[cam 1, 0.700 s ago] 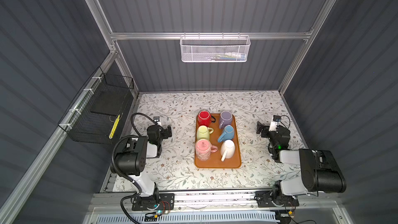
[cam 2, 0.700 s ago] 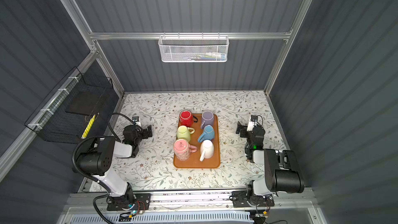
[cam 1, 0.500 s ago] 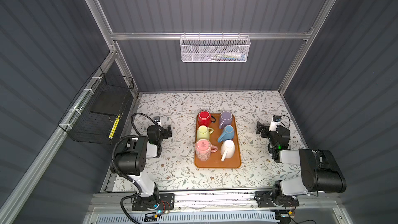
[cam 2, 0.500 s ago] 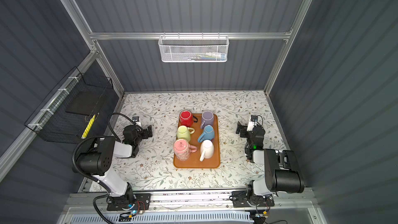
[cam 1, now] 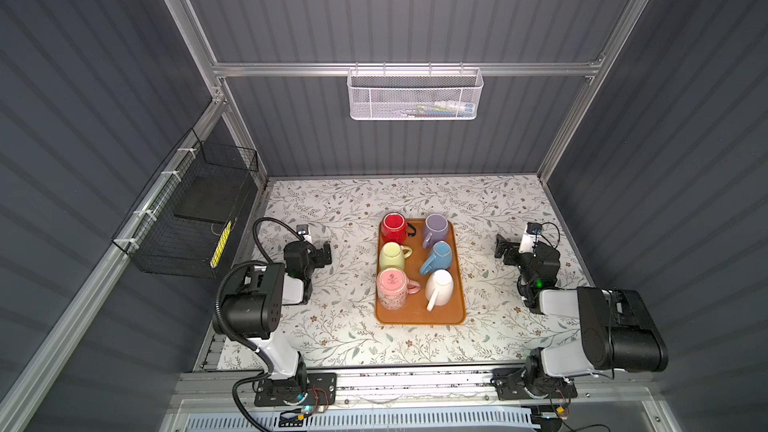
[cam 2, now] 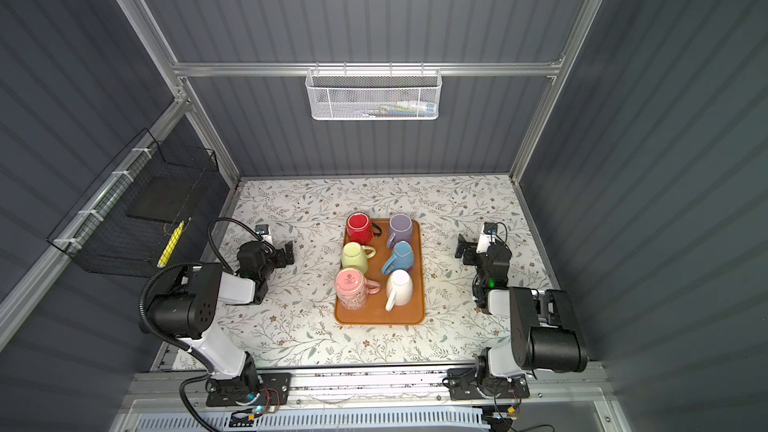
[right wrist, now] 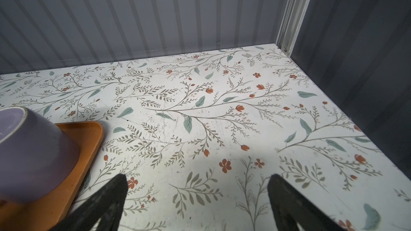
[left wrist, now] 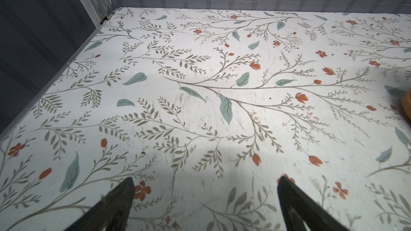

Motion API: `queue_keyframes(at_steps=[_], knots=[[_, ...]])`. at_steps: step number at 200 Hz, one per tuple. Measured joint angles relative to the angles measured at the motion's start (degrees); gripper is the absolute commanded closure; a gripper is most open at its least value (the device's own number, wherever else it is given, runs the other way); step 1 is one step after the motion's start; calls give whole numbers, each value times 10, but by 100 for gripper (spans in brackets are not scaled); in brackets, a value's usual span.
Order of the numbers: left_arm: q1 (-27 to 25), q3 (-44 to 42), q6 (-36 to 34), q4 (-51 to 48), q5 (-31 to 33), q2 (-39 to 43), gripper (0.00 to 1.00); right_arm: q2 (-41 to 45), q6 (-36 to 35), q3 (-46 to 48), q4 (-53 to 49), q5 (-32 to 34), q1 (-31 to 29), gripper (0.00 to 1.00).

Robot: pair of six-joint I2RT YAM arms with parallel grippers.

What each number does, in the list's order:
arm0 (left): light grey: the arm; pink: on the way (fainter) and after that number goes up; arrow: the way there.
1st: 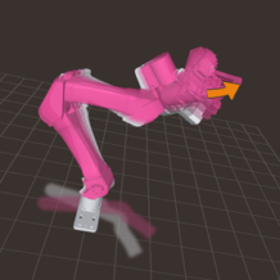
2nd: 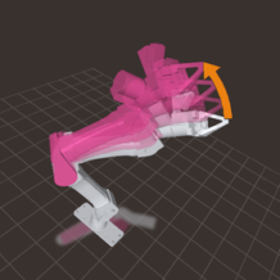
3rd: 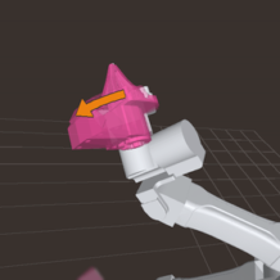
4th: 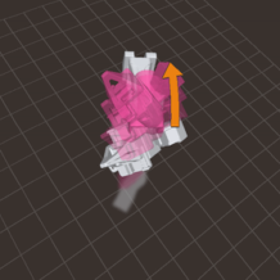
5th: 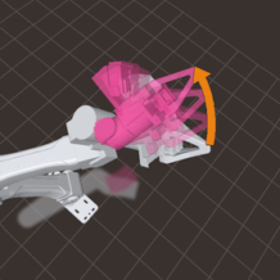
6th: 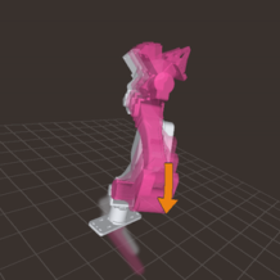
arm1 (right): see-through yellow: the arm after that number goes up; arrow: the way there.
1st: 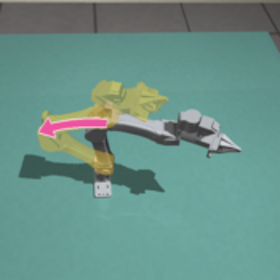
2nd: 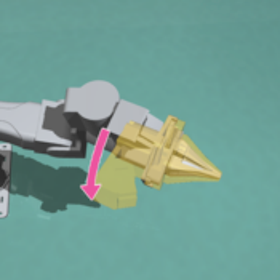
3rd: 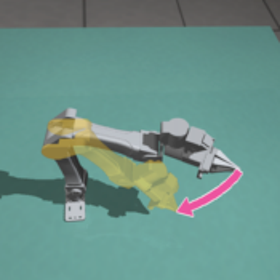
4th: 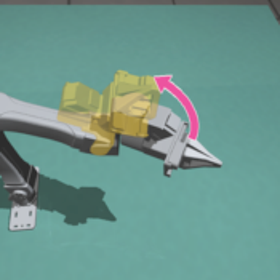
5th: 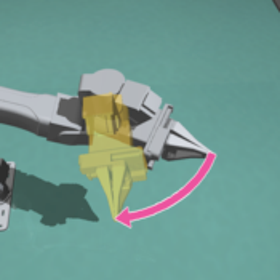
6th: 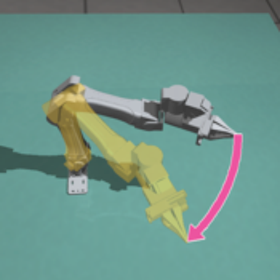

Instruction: Turn the mug right side up

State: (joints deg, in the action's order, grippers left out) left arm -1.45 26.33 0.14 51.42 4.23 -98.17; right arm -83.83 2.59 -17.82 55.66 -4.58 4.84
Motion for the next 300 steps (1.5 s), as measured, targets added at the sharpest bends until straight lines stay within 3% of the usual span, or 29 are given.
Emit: queue_keyframes(at_steps=[80, 99, 131, 177, 215, 245, 278, 300], knots=[[0, 0, 0, 0, 0, 0, 0, 0, 2, -3, -3, -2, 2, 1], [0, 0, -1, 0, 0, 0, 11, 0, 2, -3, -5, -2, 2, 2], [0, 10, -4, -40, 2, 12, 13, 0, 5, -3, -7, -1, 2, 11], [-6, 71, 26, -181, 42, 163, 13, 103, 17, -143, -242, 35, -14, 16], [-58, 196, 75, -335, 67, 253, 15, 216, 60, -229, -411, 102, -125, 19], [-110, 289, 101, -440, 48, 273, 16, 260, 104, -249, -550, 125, -216, 22], [-114, 376, 106, -556, -16, 250, 18, 266, 163, -303, -730, 148, -301, 24], [-114, 391, 82, -597, -54, 243, 19, 284, 217, -316, -813, 153, -346, 24]])
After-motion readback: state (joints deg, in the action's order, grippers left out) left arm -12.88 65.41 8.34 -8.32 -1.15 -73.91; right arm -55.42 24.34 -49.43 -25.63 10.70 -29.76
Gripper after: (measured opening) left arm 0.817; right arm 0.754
